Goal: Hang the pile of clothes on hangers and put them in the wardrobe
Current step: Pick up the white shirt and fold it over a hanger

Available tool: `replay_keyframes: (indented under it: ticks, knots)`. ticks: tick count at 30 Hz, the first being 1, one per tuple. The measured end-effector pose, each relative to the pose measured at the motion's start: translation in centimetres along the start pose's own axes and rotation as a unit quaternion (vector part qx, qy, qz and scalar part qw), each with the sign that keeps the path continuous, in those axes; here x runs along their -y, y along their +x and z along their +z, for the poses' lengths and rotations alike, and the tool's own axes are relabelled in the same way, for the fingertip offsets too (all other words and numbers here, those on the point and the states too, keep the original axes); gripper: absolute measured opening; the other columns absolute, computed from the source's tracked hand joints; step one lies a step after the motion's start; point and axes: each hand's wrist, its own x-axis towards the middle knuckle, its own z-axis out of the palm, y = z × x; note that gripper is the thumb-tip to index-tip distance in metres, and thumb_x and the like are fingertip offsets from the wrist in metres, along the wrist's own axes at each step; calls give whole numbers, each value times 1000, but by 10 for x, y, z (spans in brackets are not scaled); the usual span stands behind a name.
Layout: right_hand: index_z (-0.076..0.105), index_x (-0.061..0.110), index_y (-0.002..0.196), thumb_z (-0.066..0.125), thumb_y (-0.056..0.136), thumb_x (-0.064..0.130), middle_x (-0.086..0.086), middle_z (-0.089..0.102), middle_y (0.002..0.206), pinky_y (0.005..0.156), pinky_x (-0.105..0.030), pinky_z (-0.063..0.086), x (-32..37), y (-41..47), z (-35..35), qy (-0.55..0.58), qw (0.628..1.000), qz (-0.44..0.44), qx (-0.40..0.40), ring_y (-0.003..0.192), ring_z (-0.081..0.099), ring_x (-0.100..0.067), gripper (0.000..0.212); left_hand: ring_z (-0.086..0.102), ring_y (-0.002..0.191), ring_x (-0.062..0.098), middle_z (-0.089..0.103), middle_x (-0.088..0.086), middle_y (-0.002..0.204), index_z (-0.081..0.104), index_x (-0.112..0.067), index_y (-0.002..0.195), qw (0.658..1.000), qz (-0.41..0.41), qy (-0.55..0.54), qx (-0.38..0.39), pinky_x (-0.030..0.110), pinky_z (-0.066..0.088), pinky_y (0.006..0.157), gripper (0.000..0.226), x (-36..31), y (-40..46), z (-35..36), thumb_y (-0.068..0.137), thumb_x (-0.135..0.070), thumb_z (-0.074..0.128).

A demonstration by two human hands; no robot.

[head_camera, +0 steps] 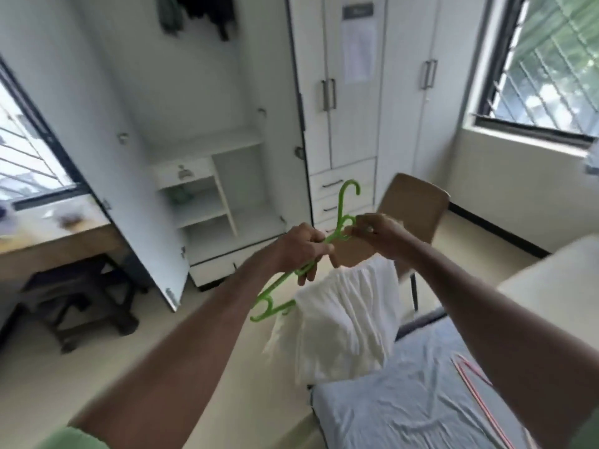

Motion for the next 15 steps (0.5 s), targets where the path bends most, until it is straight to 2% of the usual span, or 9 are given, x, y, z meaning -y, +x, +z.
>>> replay_keyframes:
  ticks: [2,4,6,8,9,12,15]
  knots:
    - [64,18,86,57,90,66,5,63,86,83,-38,45,42,27,17,9,1000,-22,-9,88,60,-18,49,48,36,27,59,29,55,54,-4,62,998,-8,-49,-42,27,40,41,38,12,-17,-37,98,-16,59]
    - [65,30,97,57,85,69,11,64,104,93,-46,46,81,51,35,28,998,-33,-50,102,61,-19,42,46,33,24,58,27,55,53,-3,61,990,-14,-95,-103,26,39,39,39,25,-30,-72,97,-16,60]
    - [63,36,104,66,89,50,14,62,112,93,-46,48,115,70,52,62,992,-52,-96,104,62,-16,21,45,29,23,59,25,57,53,-3,58,980,-17,-120,-159,25,38,39,40,36,-38,-102,97,-13,59]
    - [64,27,97,66,93,29,8,65,102,84,-44,53,155,84,76,92,983,-66,-146,87,63,-16,5,46,30,24,58,23,53,53,-5,53,965,-19,-150,-215,25,38,38,44,51,-45,-133,97,-12,58]
    - [64,21,89,62,95,25,4,67,90,77,-43,54,176,88,88,111,977,-69,-166,78,62,-18,7,46,31,24,57,22,49,54,-6,51,957,-18,-161,-242,25,39,37,46,59,-46,-151,97,-13,59]
    - [60,17,64,51,102,32,2,62,58,58,-37,50,234,84,119,167,968,-68,-176,55,57,-18,41,45,29,23,53,16,41,54,-8,49,931,-21,-172,-323,25,39,39,48,73,-44,-203,95,-16,60]
    - [57,19,62,45,103,45,3,56,52,49,-35,45,285,83,148,213,960,-108,-146,46,51,-9,51,47,28,20,57,15,46,58,-6,57,906,-17,-162,-391,20,37,39,45,84,-34,-254,97,-27,60]
